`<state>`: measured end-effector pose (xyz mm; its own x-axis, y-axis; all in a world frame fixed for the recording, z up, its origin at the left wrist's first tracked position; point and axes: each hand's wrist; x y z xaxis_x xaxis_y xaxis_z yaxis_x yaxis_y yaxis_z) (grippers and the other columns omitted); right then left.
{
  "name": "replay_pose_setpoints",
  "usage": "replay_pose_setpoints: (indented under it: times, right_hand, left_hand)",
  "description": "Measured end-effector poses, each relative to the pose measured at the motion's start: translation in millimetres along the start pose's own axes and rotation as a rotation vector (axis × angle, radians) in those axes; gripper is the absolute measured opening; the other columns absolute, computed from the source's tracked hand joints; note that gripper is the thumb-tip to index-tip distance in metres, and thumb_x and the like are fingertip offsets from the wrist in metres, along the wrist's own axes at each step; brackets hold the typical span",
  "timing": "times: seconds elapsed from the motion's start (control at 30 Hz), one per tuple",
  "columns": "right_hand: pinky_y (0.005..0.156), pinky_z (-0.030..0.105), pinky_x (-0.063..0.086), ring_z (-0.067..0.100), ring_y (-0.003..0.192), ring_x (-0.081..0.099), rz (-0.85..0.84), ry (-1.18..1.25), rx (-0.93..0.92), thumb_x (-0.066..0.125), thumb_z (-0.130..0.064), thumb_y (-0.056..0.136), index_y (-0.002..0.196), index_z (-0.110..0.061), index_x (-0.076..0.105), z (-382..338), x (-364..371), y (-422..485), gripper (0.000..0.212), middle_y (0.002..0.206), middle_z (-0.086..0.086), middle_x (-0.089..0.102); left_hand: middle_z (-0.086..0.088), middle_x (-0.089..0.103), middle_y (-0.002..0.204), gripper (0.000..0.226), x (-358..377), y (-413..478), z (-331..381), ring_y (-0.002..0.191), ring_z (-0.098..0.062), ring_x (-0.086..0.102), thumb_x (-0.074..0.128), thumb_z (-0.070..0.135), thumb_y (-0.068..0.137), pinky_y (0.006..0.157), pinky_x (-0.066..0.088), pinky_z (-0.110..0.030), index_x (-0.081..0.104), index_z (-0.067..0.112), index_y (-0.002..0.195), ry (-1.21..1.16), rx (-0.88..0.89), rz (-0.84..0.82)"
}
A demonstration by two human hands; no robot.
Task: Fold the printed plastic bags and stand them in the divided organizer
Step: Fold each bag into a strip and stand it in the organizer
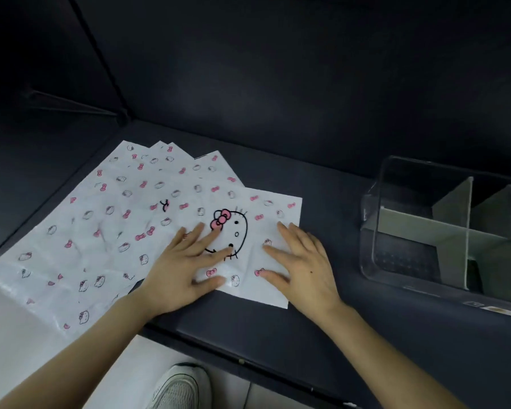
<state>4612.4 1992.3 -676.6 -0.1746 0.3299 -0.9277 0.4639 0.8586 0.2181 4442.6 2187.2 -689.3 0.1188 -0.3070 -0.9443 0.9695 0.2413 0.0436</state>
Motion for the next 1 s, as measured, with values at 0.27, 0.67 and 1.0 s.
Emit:
replay_pose_setpoints:
  times: [0.27, 0.67, 1.0]
  right_hand:
    - [0.077, 0.029, 0.041, 0.021, 0.076, 0.063, 0.230, -0.009, -0.176, 0.057, -0.035, 0.085, 0.071, -0.021, 0.074, 12.5, -0.3, -23.8, 0.026, 0.084, -0.005, 0.071]
    - [0.040, 0.015, 0.029, 0.004, 0.037, 0.035, -0.481, 0.848, 0.607, 0.072, -0.017, 0.084, 0.059, -0.008, 0.063, -12.5, -78.2, -18.5, 0.027, 0.040, -0.011, 0.042]
    - [0.089, 0.022, 0.047, 0.003, 0.097, 0.067, -0.271, 1.014, 0.510, 0.037, -0.063, 0.083, 0.102, -0.024, 0.073, -1.6, -116.8, 6.3, 0.056, 0.098, -0.010, 0.074]
  left_hand:
    - [-0.003, 0.058, 0.133, 0.036, -7.2, -7.5, 32.8, 0.126, -0.026, 0.049, 0.052, 0.044, 0.085, 0.110, 0.028, -0.044, 0.070, 0.028, 0.113, 0.006, 0.011, 0.179]
    - [0.013, 0.057, 0.133, 0.055, 6.3, -21.9, 50.8, 0.132, -0.004, 0.041, 0.051, 0.063, 0.086, 0.115, 0.017, -0.026, 0.048, 0.036, 0.134, -0.358, 0.114, 0.080]
    - [0.000, 0.068, 0.073, 0.052, -13.4, 3.8, 69.5, 0.072, -0.005, 0.057, 0.048, 0.053, 0.094, 0.072, 0.043, -0.014, 0.067, 0.005, 0.086, -1.084, -0.658, 0.223]
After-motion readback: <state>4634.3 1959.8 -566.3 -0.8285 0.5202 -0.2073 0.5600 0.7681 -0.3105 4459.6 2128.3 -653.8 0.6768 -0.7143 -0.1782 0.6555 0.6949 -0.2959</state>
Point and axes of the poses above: each hand's wrist, its own y-axis towards the middle knuckle, its own x-axis out of the palm, z = x × y
